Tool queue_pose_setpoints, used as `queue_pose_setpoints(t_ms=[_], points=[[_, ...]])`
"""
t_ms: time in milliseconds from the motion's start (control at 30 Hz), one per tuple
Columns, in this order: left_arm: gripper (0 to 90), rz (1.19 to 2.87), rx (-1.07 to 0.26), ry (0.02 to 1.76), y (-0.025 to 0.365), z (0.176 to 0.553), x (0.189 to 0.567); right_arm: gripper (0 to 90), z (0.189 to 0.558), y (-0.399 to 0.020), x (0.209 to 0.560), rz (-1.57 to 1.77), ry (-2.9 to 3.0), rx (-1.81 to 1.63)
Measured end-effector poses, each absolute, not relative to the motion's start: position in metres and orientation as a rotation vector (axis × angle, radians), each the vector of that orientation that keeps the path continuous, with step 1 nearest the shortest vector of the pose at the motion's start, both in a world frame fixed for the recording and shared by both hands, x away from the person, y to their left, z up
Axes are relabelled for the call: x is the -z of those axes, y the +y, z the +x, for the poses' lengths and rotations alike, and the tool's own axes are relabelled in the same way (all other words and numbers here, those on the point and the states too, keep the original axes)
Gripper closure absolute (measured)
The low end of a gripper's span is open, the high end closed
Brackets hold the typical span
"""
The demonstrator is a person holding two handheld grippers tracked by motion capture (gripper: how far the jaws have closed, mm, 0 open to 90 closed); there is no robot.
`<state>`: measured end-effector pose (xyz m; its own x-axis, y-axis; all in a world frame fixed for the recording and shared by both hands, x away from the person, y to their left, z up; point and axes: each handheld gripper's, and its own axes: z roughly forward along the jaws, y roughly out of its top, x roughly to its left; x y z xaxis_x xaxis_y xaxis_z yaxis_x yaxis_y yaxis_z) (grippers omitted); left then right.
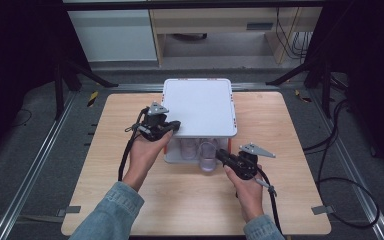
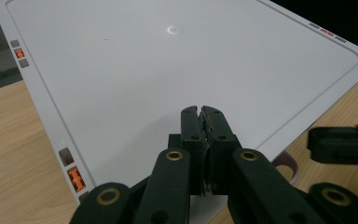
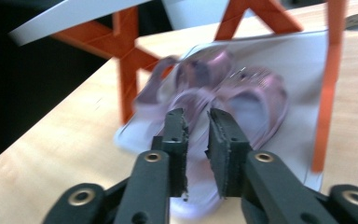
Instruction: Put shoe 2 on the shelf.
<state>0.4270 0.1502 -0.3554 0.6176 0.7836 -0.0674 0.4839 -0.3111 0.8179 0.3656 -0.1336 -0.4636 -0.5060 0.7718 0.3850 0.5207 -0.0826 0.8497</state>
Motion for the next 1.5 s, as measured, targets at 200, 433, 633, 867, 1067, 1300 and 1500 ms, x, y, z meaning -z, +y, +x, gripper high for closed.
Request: queue_pose_setpoints(t_ms=[200,433,633,867,1067,1300,1500], points=[[87.9,1.971,-0.439,1.006,0.15,0.427,0.355,85.6,0.342,-0.123,0.48,1.43,2.096,-1.608],[88.0,1.963,-0.435,1.009,0.149,0.428,0.356,88.1,0.347,-0.111,0.5,1.512,2.183,-1.537],[88.0,1.969,-0.438,1.005,0.149,0.428,0.356,89.0,0.353,-0.105,0.509,1.549,2.232,-1.472],[88.0,1.973,-0.446,1.004,0.149,0.429,0.356,89.7,0.36,-0.103,0.511,1.569,2.245,-1.439],[88.1,1.973,-0.438,1.001,0.149,0.429,0.356,89.7,0.37,-0.104,0.511,1.587,2.239,-1.418],[88.1,1.975,-0.44,0.999,0.148,0.43,0.356,89.3,0.383,-0.104,0.511,1.604,2.232,-1.388],[88.1,1.977,-0.439,0.999,0.148,0.43,0.356,86.4,0.377,-0.11,0.509,1.59,2.193,-1.372]])
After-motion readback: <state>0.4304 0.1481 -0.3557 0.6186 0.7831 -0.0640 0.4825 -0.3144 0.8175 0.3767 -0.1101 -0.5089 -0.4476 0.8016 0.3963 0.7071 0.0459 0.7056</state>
